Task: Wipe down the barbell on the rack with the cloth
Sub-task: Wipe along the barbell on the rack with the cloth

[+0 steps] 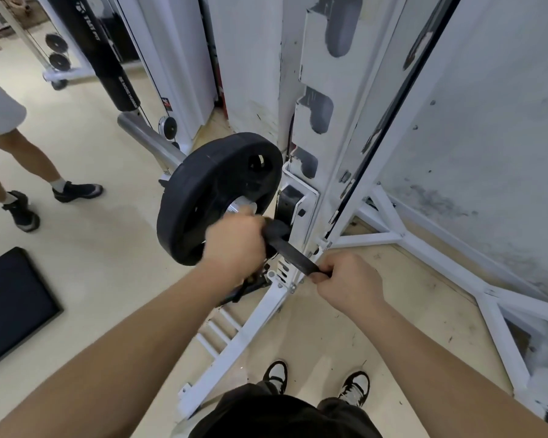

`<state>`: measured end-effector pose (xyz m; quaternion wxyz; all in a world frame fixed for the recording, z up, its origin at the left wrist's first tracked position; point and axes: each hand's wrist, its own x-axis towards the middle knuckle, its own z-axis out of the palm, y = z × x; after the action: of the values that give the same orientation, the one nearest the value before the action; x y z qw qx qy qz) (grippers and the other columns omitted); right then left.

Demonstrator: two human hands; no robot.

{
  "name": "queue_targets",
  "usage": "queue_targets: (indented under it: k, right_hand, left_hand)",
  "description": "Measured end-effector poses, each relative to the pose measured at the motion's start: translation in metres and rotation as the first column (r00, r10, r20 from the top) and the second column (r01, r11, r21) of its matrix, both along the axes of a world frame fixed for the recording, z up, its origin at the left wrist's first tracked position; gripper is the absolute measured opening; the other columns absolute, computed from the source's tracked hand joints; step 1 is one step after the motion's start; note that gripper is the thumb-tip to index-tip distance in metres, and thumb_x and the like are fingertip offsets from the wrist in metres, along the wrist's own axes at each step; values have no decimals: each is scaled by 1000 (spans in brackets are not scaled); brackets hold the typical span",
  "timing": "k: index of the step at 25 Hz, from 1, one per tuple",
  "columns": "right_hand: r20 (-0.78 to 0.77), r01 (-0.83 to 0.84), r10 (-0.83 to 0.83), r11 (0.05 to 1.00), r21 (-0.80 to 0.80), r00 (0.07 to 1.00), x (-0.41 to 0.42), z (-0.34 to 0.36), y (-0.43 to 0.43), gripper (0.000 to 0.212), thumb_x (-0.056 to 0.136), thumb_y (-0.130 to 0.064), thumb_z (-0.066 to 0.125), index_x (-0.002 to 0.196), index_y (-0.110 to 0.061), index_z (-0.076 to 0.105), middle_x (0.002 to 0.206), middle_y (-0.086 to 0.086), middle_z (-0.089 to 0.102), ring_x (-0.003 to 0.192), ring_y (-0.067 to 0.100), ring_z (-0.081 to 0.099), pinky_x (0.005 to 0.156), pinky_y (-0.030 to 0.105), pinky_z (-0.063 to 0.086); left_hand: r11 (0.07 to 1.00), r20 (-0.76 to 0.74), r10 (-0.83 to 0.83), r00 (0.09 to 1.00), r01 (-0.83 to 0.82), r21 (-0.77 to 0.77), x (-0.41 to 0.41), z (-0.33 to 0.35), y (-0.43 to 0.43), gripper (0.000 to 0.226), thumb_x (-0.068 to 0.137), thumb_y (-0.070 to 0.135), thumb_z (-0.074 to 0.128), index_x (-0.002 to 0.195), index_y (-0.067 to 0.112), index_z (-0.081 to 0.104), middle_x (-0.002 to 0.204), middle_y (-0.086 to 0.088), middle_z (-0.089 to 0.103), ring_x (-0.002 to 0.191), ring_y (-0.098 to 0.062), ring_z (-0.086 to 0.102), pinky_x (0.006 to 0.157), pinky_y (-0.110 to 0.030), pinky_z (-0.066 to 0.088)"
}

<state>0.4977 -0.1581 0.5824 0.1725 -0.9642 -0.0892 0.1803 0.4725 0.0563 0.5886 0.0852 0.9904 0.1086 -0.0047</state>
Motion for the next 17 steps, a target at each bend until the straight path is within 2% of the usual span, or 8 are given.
queue_targets:
  k: [3, 5, 7, 8, 10, 12, 15, 17]
  right_hand:
    - [-17, 15, -15, 1000, -4, 1000, 2, 0, 1, 11, 80, -36, 67, 74, -27, 70, 66, -6, 65, 67, 16, 63, 60, 26, 49]
    - [-18, 17, -17, 1000, -2, 1000, 1, -1, 2, 11, 80, -35, 67, 74, -27, 70, 66, -6, 66, 65, 16, 63, 57, 25, 47]
    - [-16, 18, -18, 1000, -5, 1000, 1, -1, 2, 11, 80, -35, 67, 73, -27, 69, 66, -6, 66, 64, 16, 63, 56, 25, 46]
    - [-18, 22, -22, 1000, -6, 1000, 1, -1, 1, 11, 80, -36, 67, 73, -28, 69, 66, -6, 66, 65, 16, 63, 57, 25, 47]
    - [-16, 36, -36, 999, -6, 999, 1, -2, 1, 11, 80, -37, 68, 74, -29, 69, 66, -7, 66, 66, 16, 64, 59, 25, 48]
    - [-1, 72, -72, 997, 18, 997, 0, -4, 1, 11, 79, -38, 69, 75, -29, 70, 66, -9, 66, 66, 14, 63, 59, 24, 48]
    - [-18, 94, -93, 993, 68, 996, -2, -5, 0, 10, 79, -41, 71, 77, -31, 74, 66, -9, 67, 66, 14, 63, 58, 25, 48]
    - [-50, 91, -86, 990, 108, 995, 0, -5, -6, 13, 79, -44, 72, 82, -31, 75, 73, -10, 69, 73, 16, 65, 65, 31, 54]
  left_hand:
    - [993, 21, 111, 994, -112, 35, 11, 5, 0, 19, 84, 16, 59, 98, 20, 70, 106, -2, 59, 95, -31, 60, 60, -34, 44]
    - [999, -11, -52, 999, 52, 8, -7, -2, -26, 16, 79, 11, 60, 90, 18, 70, 96, 0, 61, 88, -29, 61, 54, -32, 42]
    - [970, -15, -243, 970, 243, -17, -23, -8, -33, 22, 77, 10, 60, 90, 23, 71, 94, 5, 62, 88, -26, 59, 54, -32, 48]
    - [965, -14, -261, 965, 261, -8, -19, -8, -24, 25, 78, 10, 59, 94, 26, 71, 97, 6, 61, 90, -25, 58, 56, -34, 52]
    - [995, 48, -90, 995, 88, 41, 0, -7, 1, 30, 81, 11, 59, 105, 25, 70, 109, 3, 61, 99, -28, 57, 59, -36, 52]
    - [990, 68, 49, 997, -57, 126, 2, -3, -5, 31, 77, 7, 60, 105, 17, 69, 112, -3, 63, 100, -32, 57, 55, -34, 42]
    - [984, -46, -155, 987, 158, 86, -27, -9, -56, 28, 64, 4, 65, 89, 15, 68, 95, -3, 66, 88, -29, 58, 51, -29, 28]
    - [953, -1, -292, 957, 290, 88, -31, -12, -51, 29, 69, 8, 66, 94, 21, 69, 101, 2, 65, 91, -25, 58, 53, -27, 31]
